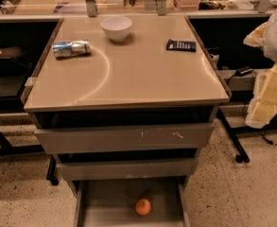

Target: Pick orange from bottom drawer and place on counter

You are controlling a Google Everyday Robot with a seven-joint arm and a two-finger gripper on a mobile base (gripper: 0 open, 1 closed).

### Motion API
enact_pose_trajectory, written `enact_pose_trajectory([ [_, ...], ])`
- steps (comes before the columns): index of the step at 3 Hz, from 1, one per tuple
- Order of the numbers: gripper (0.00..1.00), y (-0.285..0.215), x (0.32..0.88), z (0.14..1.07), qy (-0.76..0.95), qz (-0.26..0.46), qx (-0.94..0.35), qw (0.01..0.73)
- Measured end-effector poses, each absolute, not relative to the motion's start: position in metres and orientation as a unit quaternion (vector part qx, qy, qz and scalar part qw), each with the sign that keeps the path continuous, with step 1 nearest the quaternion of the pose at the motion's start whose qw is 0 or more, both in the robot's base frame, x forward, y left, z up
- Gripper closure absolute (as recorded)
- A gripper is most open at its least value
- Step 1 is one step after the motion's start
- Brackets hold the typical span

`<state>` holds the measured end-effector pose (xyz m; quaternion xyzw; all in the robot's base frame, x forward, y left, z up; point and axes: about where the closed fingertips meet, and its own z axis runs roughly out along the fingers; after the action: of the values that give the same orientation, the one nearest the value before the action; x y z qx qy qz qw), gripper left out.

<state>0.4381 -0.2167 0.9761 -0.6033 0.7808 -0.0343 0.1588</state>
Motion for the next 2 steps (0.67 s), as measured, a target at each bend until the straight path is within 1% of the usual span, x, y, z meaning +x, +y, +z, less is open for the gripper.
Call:
enact_pose_trajectory([
  [1,0.0,-0.219,0.438,0.968,0.781,-0.036,-0.602,0.161],
  [2,0.0,-0.233,0.44,0.927,0.788,-0.024,-0.596,0.156],
])
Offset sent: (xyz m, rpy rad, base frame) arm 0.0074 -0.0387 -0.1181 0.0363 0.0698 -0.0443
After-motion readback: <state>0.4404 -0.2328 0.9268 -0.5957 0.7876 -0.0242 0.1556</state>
